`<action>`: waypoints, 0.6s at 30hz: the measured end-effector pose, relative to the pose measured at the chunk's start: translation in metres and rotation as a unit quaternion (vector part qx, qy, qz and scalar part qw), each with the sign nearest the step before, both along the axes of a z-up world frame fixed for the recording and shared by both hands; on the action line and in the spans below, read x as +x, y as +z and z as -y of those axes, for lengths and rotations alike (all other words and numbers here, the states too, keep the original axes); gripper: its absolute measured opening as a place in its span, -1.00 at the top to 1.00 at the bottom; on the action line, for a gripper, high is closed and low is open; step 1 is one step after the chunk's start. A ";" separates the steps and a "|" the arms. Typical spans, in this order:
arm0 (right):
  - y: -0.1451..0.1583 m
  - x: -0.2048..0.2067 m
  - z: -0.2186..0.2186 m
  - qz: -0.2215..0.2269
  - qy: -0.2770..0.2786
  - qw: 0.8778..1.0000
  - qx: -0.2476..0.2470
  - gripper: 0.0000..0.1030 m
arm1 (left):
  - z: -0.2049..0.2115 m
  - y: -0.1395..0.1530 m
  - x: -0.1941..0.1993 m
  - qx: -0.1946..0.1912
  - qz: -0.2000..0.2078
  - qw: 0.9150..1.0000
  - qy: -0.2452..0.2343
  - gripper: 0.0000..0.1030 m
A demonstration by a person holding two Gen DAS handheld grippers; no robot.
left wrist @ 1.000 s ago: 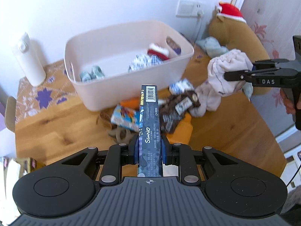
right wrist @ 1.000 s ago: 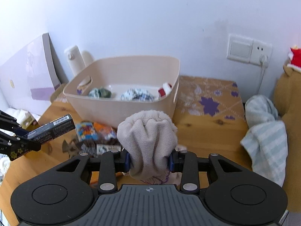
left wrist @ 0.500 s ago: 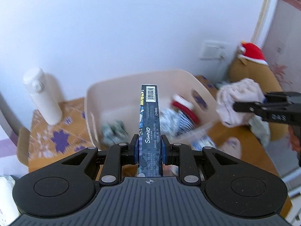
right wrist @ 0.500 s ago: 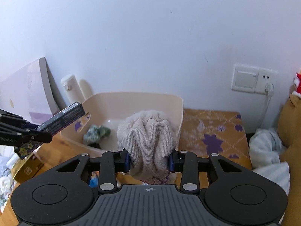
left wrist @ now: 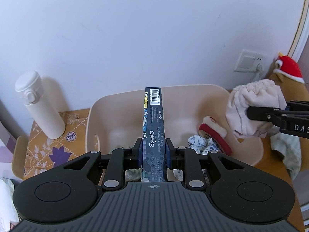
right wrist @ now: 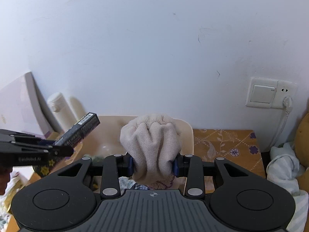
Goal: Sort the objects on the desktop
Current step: 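Lift the box and pink cloth over the cream basket, then lower box and pink cloth into the basket and open both grippers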
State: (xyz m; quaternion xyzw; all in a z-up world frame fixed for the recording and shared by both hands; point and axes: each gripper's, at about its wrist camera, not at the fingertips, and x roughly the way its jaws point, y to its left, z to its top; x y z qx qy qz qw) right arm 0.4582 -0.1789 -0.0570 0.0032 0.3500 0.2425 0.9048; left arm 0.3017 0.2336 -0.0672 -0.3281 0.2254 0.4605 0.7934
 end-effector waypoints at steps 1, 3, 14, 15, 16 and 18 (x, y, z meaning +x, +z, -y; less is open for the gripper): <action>-0.004 0.004 -0.004 -0.005 -0.004 1.000 -0.001 0.34 | -0.003 -0.003 0.004 -0.002 -0.005 1.000 0.000 0.56; -0.012 0.012 -0.011 -0.020 -0.010 1.000 0.003 0.33 | -0.009 -0.009 0.012 -0.004 -0.013 1.000 -0.001 0.56; -0.061 0.033 -0.031 -0.089 -0.033 0.995 0.021 0.32 | -0.021 -0.038 0.042 -0.034 -0.057 0.998 -0.018 0.56; -0.063 0.033 -0.033 -0.089 -0.031 0.995 0.016 0.32 | -0.022 -0.041 0.043 -0.037 -0.060 0.997 -0.020 0.56; -0.066 0.034 -0.036 -0.090 -0.026 0.996 0.007 0.32 | -0.022 -0.042 0.044 -0.041 -0.060 0.997 -0.019 0.56; -0.071 0.035 -0.041 -0.092 -0.019 0.996 -0.005 0.30 | -0.023 -0.046 0.046 -0.049 -0.061 0.997 -0.021 0.56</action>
